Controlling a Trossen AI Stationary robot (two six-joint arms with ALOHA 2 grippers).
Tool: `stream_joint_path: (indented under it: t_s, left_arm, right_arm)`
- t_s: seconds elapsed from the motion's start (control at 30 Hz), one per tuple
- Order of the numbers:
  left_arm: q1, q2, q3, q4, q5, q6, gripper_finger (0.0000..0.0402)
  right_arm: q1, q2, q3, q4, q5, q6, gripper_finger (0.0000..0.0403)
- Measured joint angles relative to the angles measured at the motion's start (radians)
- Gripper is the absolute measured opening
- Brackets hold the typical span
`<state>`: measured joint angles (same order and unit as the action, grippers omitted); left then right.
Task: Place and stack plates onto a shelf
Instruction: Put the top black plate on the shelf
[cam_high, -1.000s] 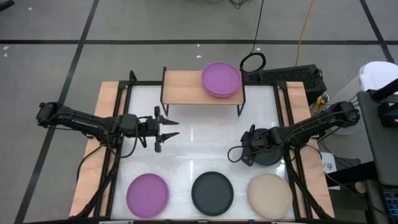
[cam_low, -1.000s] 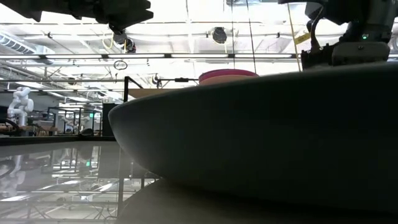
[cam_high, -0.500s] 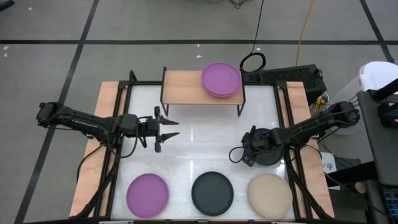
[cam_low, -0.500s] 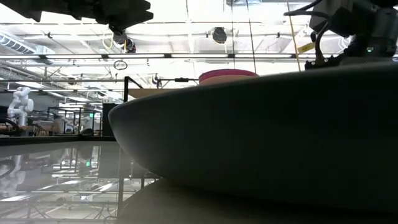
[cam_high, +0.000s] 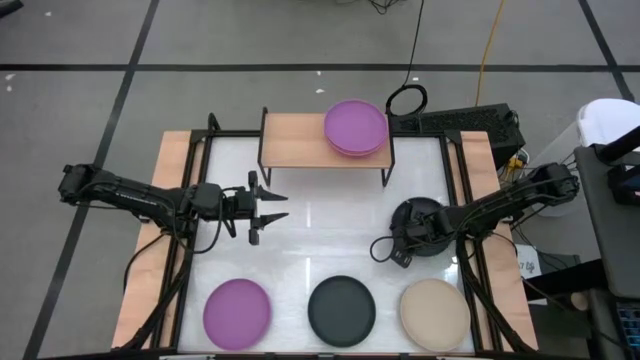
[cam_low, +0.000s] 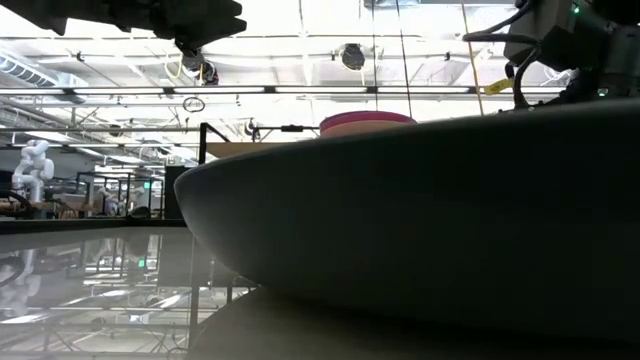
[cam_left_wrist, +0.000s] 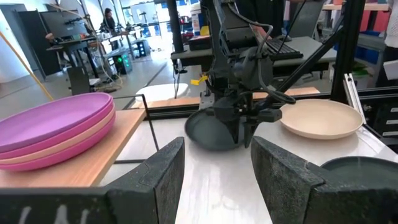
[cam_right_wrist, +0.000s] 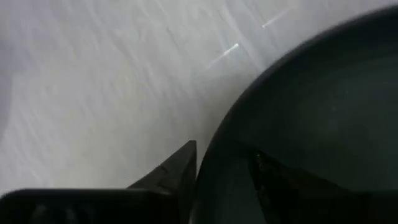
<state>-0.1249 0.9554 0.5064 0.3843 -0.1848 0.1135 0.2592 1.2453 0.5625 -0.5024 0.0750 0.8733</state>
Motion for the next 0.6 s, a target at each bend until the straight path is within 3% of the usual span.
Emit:
stream_joint_path:
  t_s: [0.23,0.6]
  left_arm:
    - [0.0,0.0,0.0,0.0,0.0,0.0,0.0191]
    - [0.0,-0.017,0.0,0.0,0.0,-0.004,0.0191]
  right_arm:
    - [0.0,-0.003,0.003,0.003,0.011,-0.047,0.0019]
    - [0.005,-0.098,0.041,0.006,-0.055,-0.047,0.0003]
